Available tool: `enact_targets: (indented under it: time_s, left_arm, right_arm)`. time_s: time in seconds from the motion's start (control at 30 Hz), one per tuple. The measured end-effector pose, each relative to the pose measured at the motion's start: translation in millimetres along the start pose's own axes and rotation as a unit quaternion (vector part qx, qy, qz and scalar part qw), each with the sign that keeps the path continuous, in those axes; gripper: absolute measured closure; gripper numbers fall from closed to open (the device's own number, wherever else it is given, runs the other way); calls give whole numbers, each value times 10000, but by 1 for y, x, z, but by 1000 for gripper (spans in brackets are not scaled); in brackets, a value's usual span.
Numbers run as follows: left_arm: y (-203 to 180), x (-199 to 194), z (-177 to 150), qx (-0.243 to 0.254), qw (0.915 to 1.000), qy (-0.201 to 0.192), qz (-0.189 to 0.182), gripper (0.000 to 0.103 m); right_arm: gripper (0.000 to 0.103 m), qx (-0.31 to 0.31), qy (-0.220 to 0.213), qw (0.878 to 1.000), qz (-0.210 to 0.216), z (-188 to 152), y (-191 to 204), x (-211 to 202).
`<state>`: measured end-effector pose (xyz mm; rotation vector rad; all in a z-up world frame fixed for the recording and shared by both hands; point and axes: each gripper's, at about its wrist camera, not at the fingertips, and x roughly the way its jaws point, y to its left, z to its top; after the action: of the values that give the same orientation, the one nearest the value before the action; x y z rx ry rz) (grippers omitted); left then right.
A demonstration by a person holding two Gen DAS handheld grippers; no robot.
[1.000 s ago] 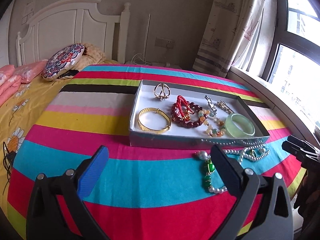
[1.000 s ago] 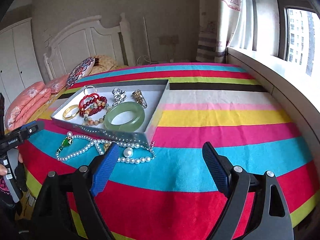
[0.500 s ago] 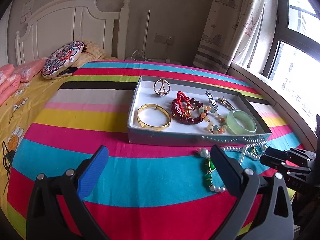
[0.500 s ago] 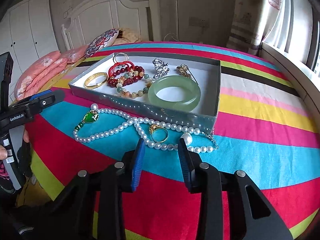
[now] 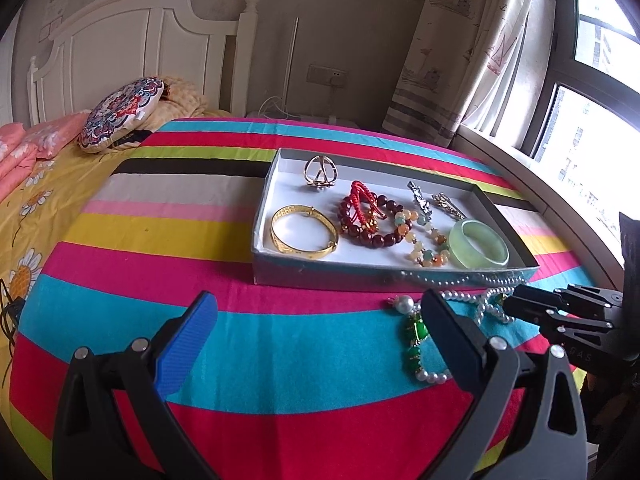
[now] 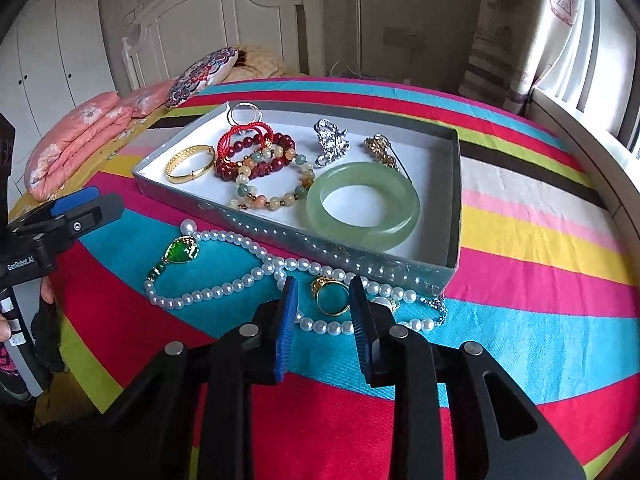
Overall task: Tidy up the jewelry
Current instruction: 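Lower the right tool onto the gold ring and grasp it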
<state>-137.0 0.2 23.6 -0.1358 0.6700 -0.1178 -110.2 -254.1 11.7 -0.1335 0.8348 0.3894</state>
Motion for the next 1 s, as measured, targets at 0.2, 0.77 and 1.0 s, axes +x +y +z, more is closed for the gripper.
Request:
enact_targets:
  time_s: [0.2, 0.77, 1.0]
  left_arm:
    - [0, 0, 0, 3, 10000, 8, -2, 2]
    - [-4, 4, -1, 90, 9998, 152, -126, 2]
    - [-52, -7, 2, 919, 9943, 103, -522, 2]
  right_arm:
    - [75, -213, 161, 9996, -104, 0, 0, 7]
    - [82, -175, -290, 9993, -141, -8, -6, -9]
    - [82, 130, -807, 9966, -121, -8, -31, -52]
